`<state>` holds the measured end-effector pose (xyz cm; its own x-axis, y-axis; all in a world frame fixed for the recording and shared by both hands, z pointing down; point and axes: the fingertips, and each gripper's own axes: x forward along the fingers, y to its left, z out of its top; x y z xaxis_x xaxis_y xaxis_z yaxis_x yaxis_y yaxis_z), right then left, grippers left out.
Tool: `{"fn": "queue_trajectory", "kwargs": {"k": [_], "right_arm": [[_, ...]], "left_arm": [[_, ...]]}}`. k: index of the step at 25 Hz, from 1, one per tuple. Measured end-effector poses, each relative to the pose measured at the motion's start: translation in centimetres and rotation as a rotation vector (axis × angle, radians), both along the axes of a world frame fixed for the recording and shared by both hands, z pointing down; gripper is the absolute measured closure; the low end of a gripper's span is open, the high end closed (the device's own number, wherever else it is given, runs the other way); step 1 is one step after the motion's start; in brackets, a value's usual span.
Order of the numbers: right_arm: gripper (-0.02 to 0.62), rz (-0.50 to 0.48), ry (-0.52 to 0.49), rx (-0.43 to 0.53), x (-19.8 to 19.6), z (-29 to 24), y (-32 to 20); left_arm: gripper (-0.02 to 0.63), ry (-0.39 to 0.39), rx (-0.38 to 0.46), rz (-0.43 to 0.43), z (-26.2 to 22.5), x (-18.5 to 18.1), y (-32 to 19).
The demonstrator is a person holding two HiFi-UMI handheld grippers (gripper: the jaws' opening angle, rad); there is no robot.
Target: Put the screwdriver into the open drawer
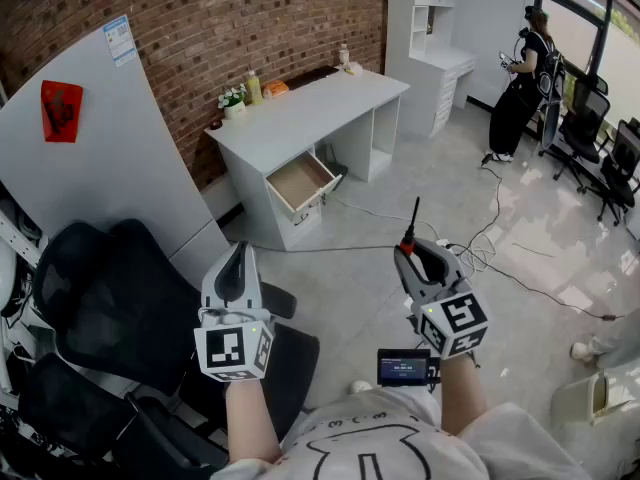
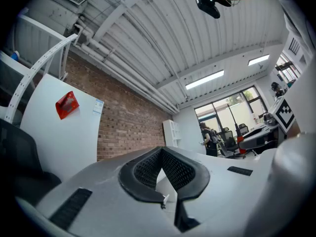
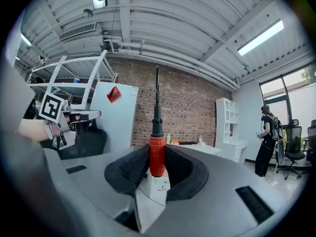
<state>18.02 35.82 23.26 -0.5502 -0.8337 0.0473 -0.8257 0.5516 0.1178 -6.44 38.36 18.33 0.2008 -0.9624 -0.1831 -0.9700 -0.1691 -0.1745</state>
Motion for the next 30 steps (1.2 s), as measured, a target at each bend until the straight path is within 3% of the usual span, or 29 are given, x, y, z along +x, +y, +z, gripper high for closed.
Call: {"fn": "queue_trajectory", "kwargs": {"k": [30], "right_arm": [[0.503, -0.04, -0.034, -0.051, 8.2, 2.8, -9.0]], "left_arm": [[0.595, 0.005, -0.036, -0.024, 2.3, 8.2, -8.0]]}}
